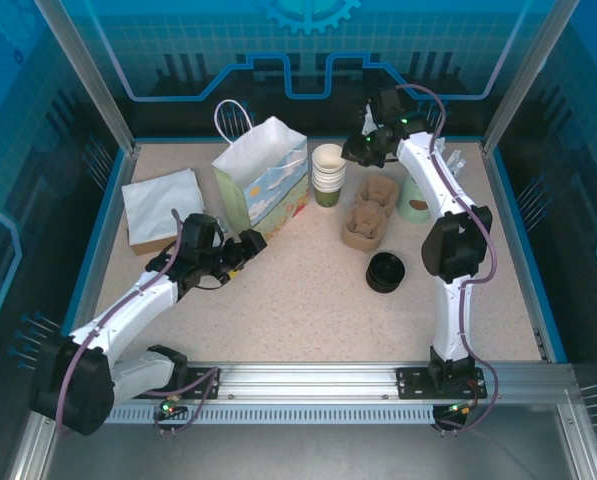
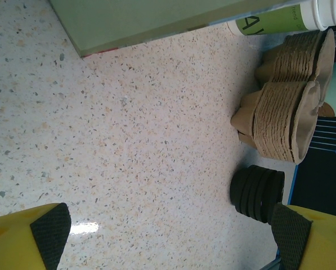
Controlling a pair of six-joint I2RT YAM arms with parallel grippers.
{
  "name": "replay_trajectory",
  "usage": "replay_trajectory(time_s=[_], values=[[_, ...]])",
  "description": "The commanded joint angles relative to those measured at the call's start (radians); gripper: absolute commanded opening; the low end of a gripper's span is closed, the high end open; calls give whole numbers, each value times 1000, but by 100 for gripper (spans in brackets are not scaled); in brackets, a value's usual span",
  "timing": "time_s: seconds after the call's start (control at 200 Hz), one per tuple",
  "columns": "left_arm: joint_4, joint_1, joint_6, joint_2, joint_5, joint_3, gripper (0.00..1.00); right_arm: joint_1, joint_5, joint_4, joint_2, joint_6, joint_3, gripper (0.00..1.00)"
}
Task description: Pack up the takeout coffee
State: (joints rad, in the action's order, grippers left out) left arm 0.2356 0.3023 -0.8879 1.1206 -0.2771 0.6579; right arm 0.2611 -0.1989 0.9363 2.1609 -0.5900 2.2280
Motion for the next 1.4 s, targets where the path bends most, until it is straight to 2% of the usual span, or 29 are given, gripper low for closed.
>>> replay_trajectory(time_s=[0.0, 0.105, 0.34, 0.51, 0.735, 1.046, 1.396], values=[[22, 6, 5, -17, -6, -9, 95, 2, -7, 42, 20, 18, 45, 11], [25, 6, 8, -18, -3, -6, 96, 1, 1, 50, 22, 22, 48, 9], [39, 6, 15, -25, 3, -1, 96, 4, 15, 69, 36, 33, 64, 26], [40, 6, 18, -23, 5, -1, 96, 1, 19, 67, 45, 38, 71, 28], [45, 6, 18, -25, 5, 1, 96, 0, -5, 86, 87, 29, 116, 23], [50, 6, 19, -31, 9, 3, 96, 0, 1, 100, 82, 38, 133, 8], [52, 6, 20, -35, 6, 10, 96, -7, -14, 130, 49, 48, 167, 7]])
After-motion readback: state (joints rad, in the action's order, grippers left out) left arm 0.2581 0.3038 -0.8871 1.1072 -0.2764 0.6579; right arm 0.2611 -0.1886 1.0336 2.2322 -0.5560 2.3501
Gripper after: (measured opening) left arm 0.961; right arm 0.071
